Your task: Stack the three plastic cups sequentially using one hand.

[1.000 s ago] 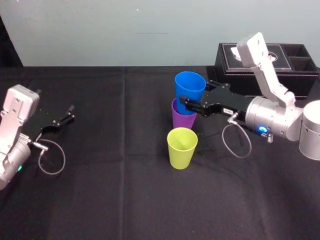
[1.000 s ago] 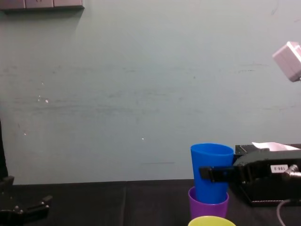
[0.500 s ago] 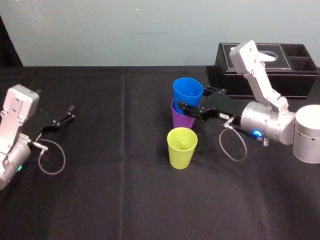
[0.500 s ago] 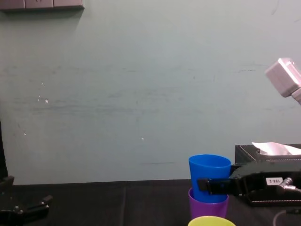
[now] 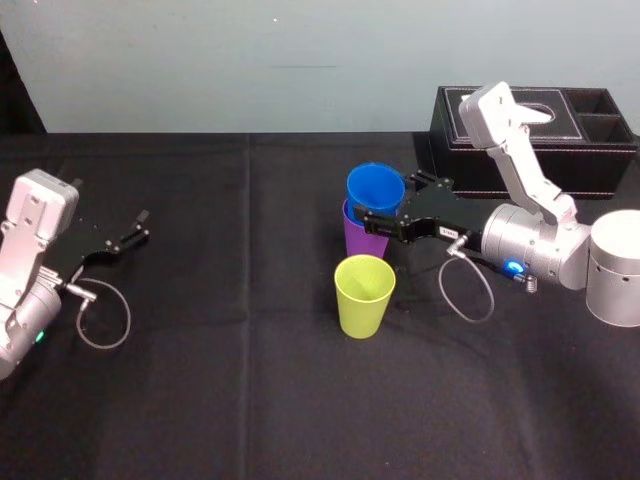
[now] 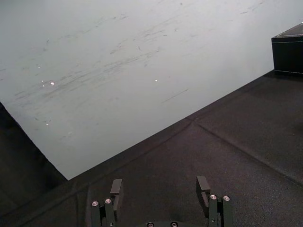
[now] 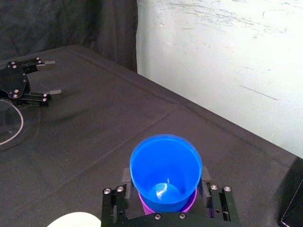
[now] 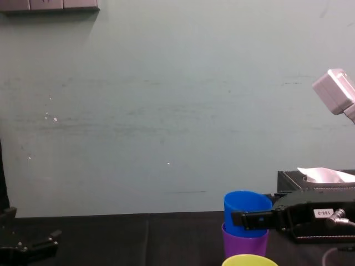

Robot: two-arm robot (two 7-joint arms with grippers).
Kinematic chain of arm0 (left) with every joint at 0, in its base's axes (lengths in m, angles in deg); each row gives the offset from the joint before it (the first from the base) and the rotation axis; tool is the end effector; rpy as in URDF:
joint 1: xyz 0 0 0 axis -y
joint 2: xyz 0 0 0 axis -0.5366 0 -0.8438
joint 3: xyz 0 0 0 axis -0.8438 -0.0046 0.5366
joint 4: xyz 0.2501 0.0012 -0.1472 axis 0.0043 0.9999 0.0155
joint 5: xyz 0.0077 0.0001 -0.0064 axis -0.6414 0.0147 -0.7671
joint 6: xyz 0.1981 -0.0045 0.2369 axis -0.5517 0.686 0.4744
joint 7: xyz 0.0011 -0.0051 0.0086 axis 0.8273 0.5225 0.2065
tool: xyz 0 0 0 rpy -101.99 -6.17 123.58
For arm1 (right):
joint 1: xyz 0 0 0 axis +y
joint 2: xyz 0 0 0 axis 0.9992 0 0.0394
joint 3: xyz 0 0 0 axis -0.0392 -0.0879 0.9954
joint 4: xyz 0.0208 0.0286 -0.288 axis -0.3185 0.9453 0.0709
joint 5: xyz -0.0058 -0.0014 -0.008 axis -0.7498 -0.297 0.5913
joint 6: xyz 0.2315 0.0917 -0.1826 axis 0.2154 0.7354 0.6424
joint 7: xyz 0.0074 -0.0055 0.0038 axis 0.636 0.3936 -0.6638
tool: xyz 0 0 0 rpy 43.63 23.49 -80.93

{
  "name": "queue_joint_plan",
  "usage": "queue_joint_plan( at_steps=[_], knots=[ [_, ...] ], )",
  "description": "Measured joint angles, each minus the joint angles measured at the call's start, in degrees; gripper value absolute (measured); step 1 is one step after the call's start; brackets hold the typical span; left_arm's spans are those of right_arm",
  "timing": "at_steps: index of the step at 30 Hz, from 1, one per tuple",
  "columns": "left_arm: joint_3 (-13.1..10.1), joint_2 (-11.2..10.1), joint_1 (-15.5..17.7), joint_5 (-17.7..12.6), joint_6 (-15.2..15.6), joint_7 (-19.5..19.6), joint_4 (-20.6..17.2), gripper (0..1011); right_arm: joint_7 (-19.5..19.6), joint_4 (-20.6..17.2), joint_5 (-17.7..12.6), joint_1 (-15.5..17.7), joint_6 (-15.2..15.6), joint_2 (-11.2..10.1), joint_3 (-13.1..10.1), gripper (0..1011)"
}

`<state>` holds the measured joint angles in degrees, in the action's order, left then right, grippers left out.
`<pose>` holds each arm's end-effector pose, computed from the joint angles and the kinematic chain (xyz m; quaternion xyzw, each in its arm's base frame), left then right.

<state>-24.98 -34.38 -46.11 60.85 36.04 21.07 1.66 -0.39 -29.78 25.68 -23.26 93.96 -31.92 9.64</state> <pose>0.3582 0.0827 -0.3023 0.1414 -0.1325 0.5800 0.7912 0.4229 -0.0271 -0.2289 -0.1425 0.0038 -0.3782 0.9147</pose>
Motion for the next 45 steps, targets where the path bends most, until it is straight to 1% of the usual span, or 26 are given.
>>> queue_joint_plan(
  at_steps=[1, 3, 4, 8, 17, 20, 22, 23, 25, 27, 28, 32, 33, 36, 37, 41, 42, 43, 45],
  knots=[
    [0.0, 0.0, 0.0, 0.0, 0.0, 0.0, 0.0, 1011, 0.0, -0.01, -0.01, 0.0, 0.0, -0.01, 0.0, 883],
    [0.0, 0.0, 0.0, 0.0, 0.0, 0.0, 0.0, 1011, 0.0, -0.04, -0.02, 0.01, 0.0, -0.01, -0.02, 893],
    [0.0, 0.0, 0.0, 0.0, 0.0, 0.0, 0.0, 1011, 0.0, -0.06, -0.04, 0.02, 0.0, -0.02, -0.03, 947],
    [0.0, 0.0, 0.0, 0.0, 0.0, 0.0, 0.0, 1012, 0.0, -0.09, -0.08, 0.04, 0.01, -0.03, -0.05, 1003],
    [0.0, 0.0, 0.0, 0.0, 0.0, 0.0, 0.0, 1011, 0.0, -0.26, -0.15, 0.17, -0.05, -0.09, -0.17, 1003],
    [0.0, 0.0, 0.0, 0.0, 0.0, 0.0, 0.0, 1011, -0.02, -2.02, -0.72, 1.46, -1.33, -0.64, -1.35, 1003],
    [0.0, 0.0, 0.0, 0.0, 0.0, 0.0, 0.0, 1012, -0.03, -2.85, -1.03, 2.04, -1.63, -0.94, -1.83, 1003],
    [0.0, 0.0, 0.0, 0.0, 0.0, 0.0, 0.0, 1011, -0.03, -3.96, -1.41, 2.79, -1.84, -1.42, -2.42, 1003],
    [0.0, 0.0, 0.0, 0.0, 0.0, 0.0, 0.0, 1011, -0.03, -5.04, -1.78, 3.59, -1.96, -1.94, -2.92, 1003],
    [0.0, 0.0, 0.0, 0.0, 0.0, 0.0, 0.0, 1011, -0.04, -6.67, -2.38, 4.87, -2.0, -2.94, -3.73, 1003],
    [0.0, 0.0, 0.0, 0.0, 0.0, 0.0, 0.0, 1011, -0.22, -7.94, -2.93, 5.96, -2.08, -3.83, -4.33, 1003],
    [0.0, 0.0, 0.0, 0.0, 0.0, 0.0, 0.0, 1011, -1.59, -9.93, -3.96, 7.89, -2.7, -5.89, -5.13, 1003],
    [0.0, 0.0, 0.0, 0.0, 0.0, 0.0, 0.0, 1012, -2.65, -10.89, -4.48, 8.94, -3.08, -7.24, -5.38, 1003],
    [0.0, 0.0, 0.0, 0.0, 0.0, 0.0, 0.0, 1011, -4.25, -12.05, -5.2, 10.5, -3.66, -9.38, -5.71, 1003],
    [0.0, 0.0, 0.0, 0.0, 0.0, 0.0, 0.0, 1011, -5.27, -12.67, -5.6, 11.56, -4.17, -10.84, -5.88, 1003],
    [0.0, 0.0, 0.0, 0.0, 0.0, 0.0, 0.0, 1011, -7.02, -13.64, -6.23, 14.44, -5.87, -14.3, -6.29, 1003],
    [0.0, 0.0, 0.0, 0.0, 0.0, 0.0, 0.0, 1011, -7.02, -13.64, -6.23, 14.44, -5.87, -14.3, -6.29, 1003],
    [0.0, 0.0, 0.0, 0.0, 0.0, 0.0, 0.0, 1011, -7.45, -13.78, -6.32, 15.21, -6.51, -15.12, -6.38, 1003],
    [0.0, 0.0, 0.0, 0.0, 0.0, 0.0, 0.0, 1011, -7.92, -13.92, -6.33, 15.96, -7.2, -15.92, -6.43, 1002]
  ],
)
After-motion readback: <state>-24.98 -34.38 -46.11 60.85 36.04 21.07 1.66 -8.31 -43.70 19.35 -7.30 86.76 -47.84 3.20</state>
